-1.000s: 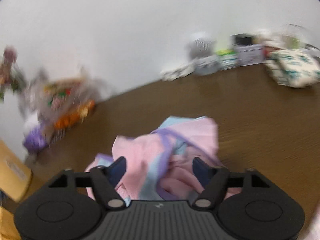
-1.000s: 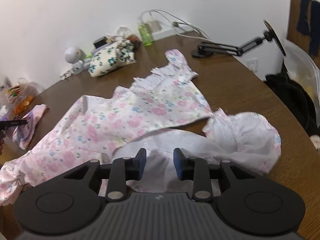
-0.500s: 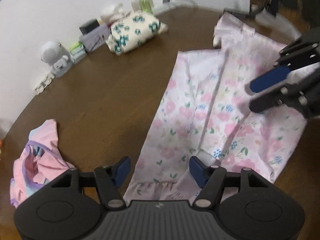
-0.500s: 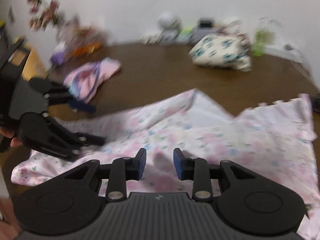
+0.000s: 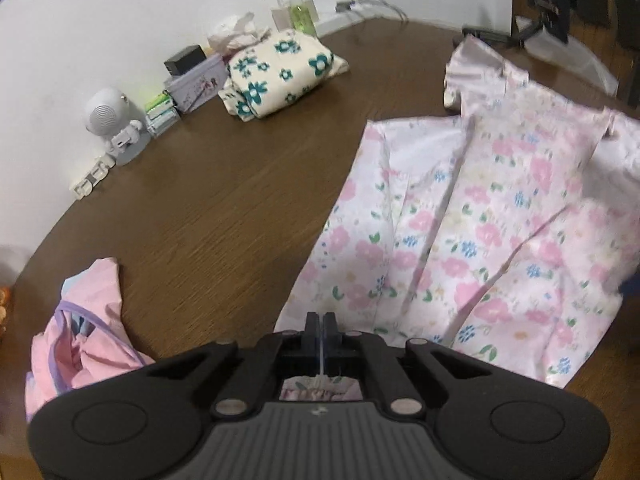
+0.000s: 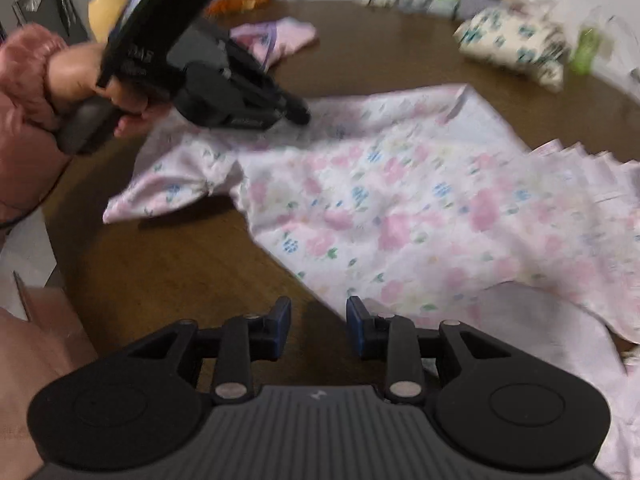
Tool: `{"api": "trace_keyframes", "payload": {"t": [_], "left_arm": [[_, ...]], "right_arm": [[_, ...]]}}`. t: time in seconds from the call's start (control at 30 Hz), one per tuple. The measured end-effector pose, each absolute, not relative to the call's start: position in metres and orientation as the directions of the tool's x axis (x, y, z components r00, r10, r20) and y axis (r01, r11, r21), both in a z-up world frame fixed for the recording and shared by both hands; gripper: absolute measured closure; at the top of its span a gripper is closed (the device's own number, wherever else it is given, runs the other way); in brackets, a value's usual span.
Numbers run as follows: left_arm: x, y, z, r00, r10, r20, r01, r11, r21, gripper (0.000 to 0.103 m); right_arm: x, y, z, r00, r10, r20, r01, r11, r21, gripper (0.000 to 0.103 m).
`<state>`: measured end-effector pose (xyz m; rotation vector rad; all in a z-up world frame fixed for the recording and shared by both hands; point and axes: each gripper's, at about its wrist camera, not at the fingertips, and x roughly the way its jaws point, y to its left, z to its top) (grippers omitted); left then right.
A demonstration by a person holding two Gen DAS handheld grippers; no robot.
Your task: Fold clothes
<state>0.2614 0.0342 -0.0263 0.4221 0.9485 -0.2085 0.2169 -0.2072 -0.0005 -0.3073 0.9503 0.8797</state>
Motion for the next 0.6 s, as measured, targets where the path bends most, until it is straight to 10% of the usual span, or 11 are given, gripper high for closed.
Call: {"api": "trace_keyframes", "payload": {"t": [0.13, 0.27, 0.47, 0.53, 0.6], "left_arm": [[0.253, 0.034, -0.018, 0.577, 0.001, -0.817, 0.352, 0.902, 0.249, 0.057], [0.215, 0.048, -0.004, 0.586, -0.048, -0.809, 0.361, 0.909, 0.207, 0.055], [0.156, 0.072, 0.012, 0.595, -0.098, -0.798, 0.362, 0.919, 0.157, 0.055], [0.136, 0.080, 0.008, 0.586, -0.104, -0.803, 0.342, 0.931, 0.129, 0.054], [0.124, 0.084, 0.004, 0.581, -0.113, -0.806, 0.324, 0.941, 0.101, 0.054]], "right_arm": [[0.225, -0.204, 0.013, 0.330, 0.552, -0.766, -0.782, 0.615, 0.106, 0.064], [0.233, -0.166, 0.015, 0.377, 0.533, -0.757, -0.844, 0.535, -0.043, 0.024], [0.253, -0.134, 0.000, 0.328, 0.524, -0.786, -0.897, 0.433, -0.086, 0.023], [0.261, -0.129, -0.004, 0.259, 0.538, -0.802, -0.918, 0.395, -0.031, 0.031], [0.269, -0.123, -0.008, 0.181, 0.552, -0.814, -0.934, 0.355, 0.033, 0.097]]}}
